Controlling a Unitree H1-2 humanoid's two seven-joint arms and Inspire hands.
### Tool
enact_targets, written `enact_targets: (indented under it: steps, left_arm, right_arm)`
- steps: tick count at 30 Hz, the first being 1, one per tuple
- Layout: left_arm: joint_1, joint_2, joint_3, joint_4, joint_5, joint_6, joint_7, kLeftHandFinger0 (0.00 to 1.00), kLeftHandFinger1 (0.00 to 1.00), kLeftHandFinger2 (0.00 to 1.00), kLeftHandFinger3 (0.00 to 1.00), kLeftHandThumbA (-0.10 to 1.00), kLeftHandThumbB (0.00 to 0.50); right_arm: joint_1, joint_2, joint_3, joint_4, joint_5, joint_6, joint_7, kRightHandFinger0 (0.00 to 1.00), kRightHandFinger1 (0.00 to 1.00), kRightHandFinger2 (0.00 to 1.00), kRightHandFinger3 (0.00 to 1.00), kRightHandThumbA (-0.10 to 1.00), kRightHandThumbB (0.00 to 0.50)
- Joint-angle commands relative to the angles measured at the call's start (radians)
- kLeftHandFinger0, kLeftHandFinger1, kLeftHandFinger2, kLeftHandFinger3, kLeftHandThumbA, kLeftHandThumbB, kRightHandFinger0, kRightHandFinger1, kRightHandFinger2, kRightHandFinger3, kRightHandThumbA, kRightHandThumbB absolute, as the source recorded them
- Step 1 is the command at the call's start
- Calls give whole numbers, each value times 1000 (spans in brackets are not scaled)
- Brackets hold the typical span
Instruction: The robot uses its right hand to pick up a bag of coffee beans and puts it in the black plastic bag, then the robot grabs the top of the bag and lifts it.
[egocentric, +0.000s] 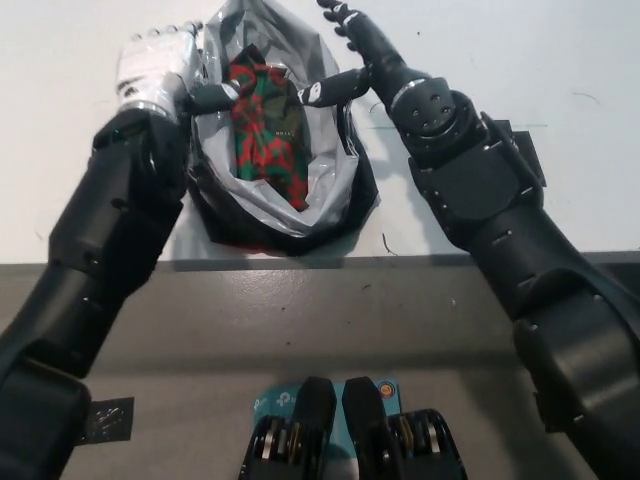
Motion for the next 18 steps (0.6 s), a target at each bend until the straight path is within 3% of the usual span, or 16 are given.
enact_targets:
  steps: [1, 6, 12, 18]
  left_arm:
    - [-34, -12, -3, 18, 30, 33, 37, 1000, 1000, 1000, 1000, 722, 374]
    - [-4, -33, 34, 27, -16, 13, 41, 1000, 1000, 1000, 1000, 756, 383]
    - [16, -40, 39, 29, -12, 20, 33, 1000, 1000, 1000, 1000, 773, 373]
    - [32, -35, 27, 21, 2, 23, 26, 1000, 1000, 1000, 1000, 785, 364]
  right_arm:
    - [-80, 6, -2, 11, -18, -19, -27, 1000, 1000, 1000, 1000, 1000, 408]
    - [-65, 10, -20, 48, 5, -31, -23, 1000, 1000, 1000, 1000, 1000, 370]
    - [-59, 9, -13, 99, -4, -39, -39, 1000, 1000, 1000, 1000, 1000, 391]
    - [-49, -5, -5, 145, -13, -47, -44, 1000, 1000, 1000, 1000, 1000, 355]
